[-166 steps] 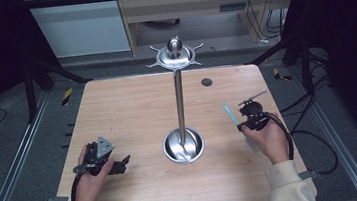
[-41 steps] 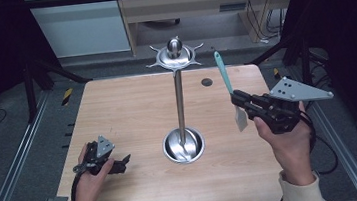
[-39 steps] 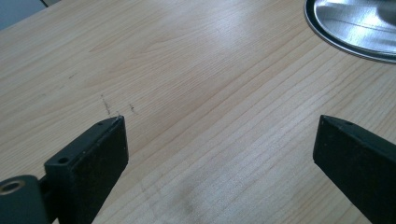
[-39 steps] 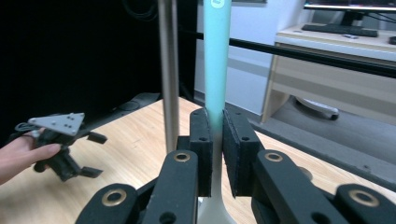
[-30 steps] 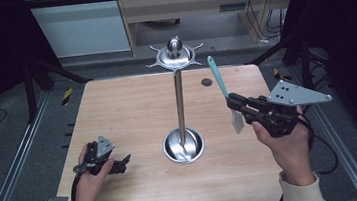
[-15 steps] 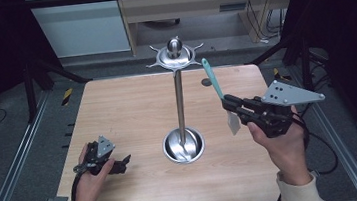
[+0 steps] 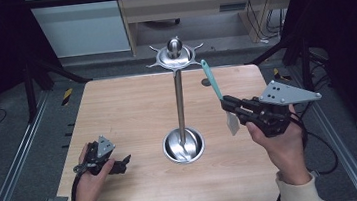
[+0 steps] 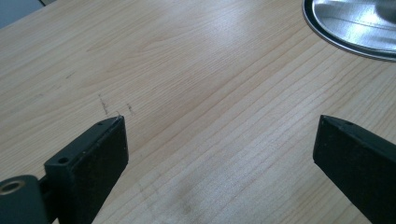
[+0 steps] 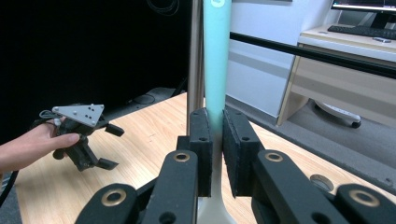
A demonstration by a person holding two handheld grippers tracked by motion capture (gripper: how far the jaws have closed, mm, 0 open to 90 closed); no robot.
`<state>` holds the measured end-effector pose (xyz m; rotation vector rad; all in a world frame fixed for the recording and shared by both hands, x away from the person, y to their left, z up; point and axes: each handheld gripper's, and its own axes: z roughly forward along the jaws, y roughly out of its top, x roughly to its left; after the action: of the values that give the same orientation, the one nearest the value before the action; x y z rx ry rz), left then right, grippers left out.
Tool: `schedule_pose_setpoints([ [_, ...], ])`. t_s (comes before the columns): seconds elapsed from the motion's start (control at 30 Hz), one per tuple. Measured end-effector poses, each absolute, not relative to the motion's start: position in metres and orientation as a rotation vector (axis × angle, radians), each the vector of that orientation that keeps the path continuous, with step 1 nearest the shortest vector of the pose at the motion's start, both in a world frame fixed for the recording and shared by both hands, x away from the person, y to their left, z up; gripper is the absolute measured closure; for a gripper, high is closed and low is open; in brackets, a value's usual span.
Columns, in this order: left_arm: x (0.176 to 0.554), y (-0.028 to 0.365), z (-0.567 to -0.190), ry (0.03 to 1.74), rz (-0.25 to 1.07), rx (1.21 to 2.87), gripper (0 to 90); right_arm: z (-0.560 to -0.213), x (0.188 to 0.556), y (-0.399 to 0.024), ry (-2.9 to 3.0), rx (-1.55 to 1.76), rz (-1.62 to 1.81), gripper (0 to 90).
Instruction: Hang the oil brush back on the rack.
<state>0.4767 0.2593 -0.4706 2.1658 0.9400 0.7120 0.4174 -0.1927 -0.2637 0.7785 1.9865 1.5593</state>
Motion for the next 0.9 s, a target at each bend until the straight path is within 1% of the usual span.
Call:
schedule_pose_setpoints([
  [0.9, 0.476, 0.258, -0.471, 0.937, 0.711, 2.174, 3.0, -0.279, 0.431, -0.17, 1.969, 0.808, 1.573, 82.5],
])
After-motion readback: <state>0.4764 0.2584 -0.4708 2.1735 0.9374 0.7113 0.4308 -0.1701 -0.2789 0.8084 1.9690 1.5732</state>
